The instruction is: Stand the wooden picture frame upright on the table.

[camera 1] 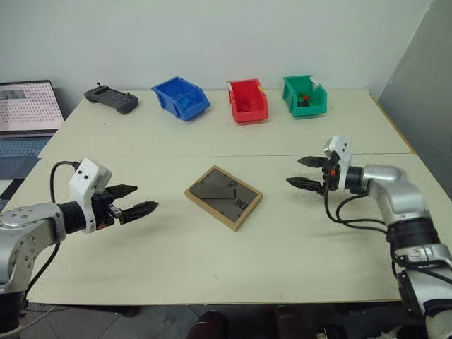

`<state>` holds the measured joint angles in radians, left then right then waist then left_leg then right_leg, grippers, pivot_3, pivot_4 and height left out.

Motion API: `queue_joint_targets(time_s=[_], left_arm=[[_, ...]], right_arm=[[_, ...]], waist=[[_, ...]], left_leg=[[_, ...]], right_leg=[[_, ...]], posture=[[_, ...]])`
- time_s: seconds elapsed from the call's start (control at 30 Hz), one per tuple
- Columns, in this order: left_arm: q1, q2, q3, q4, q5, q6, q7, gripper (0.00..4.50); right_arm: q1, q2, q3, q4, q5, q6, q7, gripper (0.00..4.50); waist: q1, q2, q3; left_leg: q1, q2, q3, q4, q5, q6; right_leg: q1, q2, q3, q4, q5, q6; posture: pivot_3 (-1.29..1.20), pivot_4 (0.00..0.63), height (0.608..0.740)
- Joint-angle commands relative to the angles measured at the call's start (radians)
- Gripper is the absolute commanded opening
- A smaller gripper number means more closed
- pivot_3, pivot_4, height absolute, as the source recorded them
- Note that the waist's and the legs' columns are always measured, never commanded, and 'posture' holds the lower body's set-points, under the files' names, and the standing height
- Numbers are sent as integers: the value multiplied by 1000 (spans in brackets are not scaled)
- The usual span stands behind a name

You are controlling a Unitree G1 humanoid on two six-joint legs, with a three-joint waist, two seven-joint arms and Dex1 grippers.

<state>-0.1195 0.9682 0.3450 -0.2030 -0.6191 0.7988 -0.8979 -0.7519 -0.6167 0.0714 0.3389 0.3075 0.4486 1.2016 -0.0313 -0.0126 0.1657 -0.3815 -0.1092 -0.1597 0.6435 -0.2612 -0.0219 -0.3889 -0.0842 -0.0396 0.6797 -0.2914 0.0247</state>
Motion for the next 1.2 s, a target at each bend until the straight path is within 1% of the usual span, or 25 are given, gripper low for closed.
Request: queue_joint_targets(time_s=[0.03,0.1,0.23,0.27,0.33,0.37,0.5,0.53,0.57,0.6,0.7,0.73,0.77,0.83,0.87,0.93,1.03,1.2], left_arm=[[-36,10,-6,-6,35,-46,12,4500],[-43,-7,-10,-9,47,-50,41,4500],[-49,-60,-2,-8,63,-73,100,4500],[-48,-71,-7,-6,74,-89,107,4500],[-59,-107,-22,15,98,-123,135,4140],[-68,-129,-39,25,115,-142,150,4028],[-121,-216,-117,85,198,-200,229,3090],[-126,-233,-139,88,211,-210,233,2922],[-126,-249,-159,90,222,-221,235,2614],[-128,-262,-176,94,234,-230,238,2435],[-137,-321,-233,123,280,-270,271,1699],[-140,-339,-252,131,294,-281,276,1424],[-144,-350,-269,135,305,-291,279,1250],[-152,-365,-294,136,319,-299,270,821],[-156,-369,-302,141,326,-304,267,528],[-167,-380,-319,161,339,-312,265,40],[-191,-404,-351,198,361,-325,263,12],[-284,-471,-395,290,391,-354,261,12]], right_arm=[[-34,-14,35,-13,-6,-11,68,4413],[-45,-5,42,21,-31,-47,59,4413],[-67,33,43,100,-85,-140,-15,4413],[-76,44,47,121,-94,-157,-20,4246],[-102,70,64,195,-137,-231,-42,3893],[-120,88,70,242,-163,-278,-74,3653],[-173,174,76,379,-230,-370,-195,2666],[-177,195,79,398,-237,-379,-210,2474],[-178,215,84,414,-249,-390,-229,2130],[-181,229,91,432,-265,-408,-247,1929],[-172,268,119,480,-309,-475,-285,1123],[-164,279,125,488,-321,-492,-299,805],[-155,288,130,489,-329,-500,-307,636],[-128,308,139,454,-332,-495,-302,159],[-117,314,142,436,-331,-491,-294,0],[-89,323,151,389,-329,-483,-286,0],[-42,330,157,303,-318,-442,-274,0],[51,314,181,89,-287,-324,-216,0]], waist=[[1,0,0],[2,0,0],[2,0,0],[0,-1,0],[-2,0,0],[-2,0,0],[2,-1,0],[2,-1,0],[2,-1,0],[1,-1,0],[0,-1,0],[0,-1,0],[0,-1,0],[0,-1,0],[0,-1,0],[0,-1,0],[0,-1,0],[5,-2,0]], left_leg=[[0,0,0,0,0,0],[0,0,0,0,0,0],[0,-1,0,0,1,-2],[0,-1,1,1,1,-2],[0,0,1,0,1,-2],[0,0,1,0,1,-2],[0,0,2,1,1,-3],[0,0,1,1,1,-3],[0,-1,2,1,1,-3],[-1,-1,2,1,1,-3],[-1,-1,2,1,1,-3],[-1,-1,2,1,1,-3],[-1,-1,2,1,1,-3],[0,-1,2,1,2,-3],[0,-1,2,2,2,-3],[0,-1,2,2,2,-3],[0,-1,2,2,2,-3],[0,-1,1,2,2,-3]], right_leg=[[0,0,0,0,0,0],[0,0,0,0,0,0],[0,-1,0,0,0,0],[0,-1,0,0,0,0],[-1,-1,1,0,0,0],[-1,-1,1,1,0,0],[-1,0,1,1,1,0],[-1,0,1,1,1,0],[-1,0,1,1,1,0],[-1,0,1,1,1,0],[-1,-1,1,0,1,0],[-1,-1,1,1,1,0],[-1,0,1,0,1,0],[-1,0,1,1,1,1],[-1,0,2,1,1,1],[-1,0,2,2,1,1],[-1,0,2,2,1,1],[-1,0,1,2,1,1]], posture=[[0,150,740],[0,150,740],[0,150,740],[0,150,740],[0,150,740],[0,150,740],[0,150,740],[0,150,740],[0,150,740],[0,150,740],[0,150,740],[0,150,740],[0,150,740],[0,150,740],[0,150,740],[0,150,740],[0,150,740],[0,150,740]])
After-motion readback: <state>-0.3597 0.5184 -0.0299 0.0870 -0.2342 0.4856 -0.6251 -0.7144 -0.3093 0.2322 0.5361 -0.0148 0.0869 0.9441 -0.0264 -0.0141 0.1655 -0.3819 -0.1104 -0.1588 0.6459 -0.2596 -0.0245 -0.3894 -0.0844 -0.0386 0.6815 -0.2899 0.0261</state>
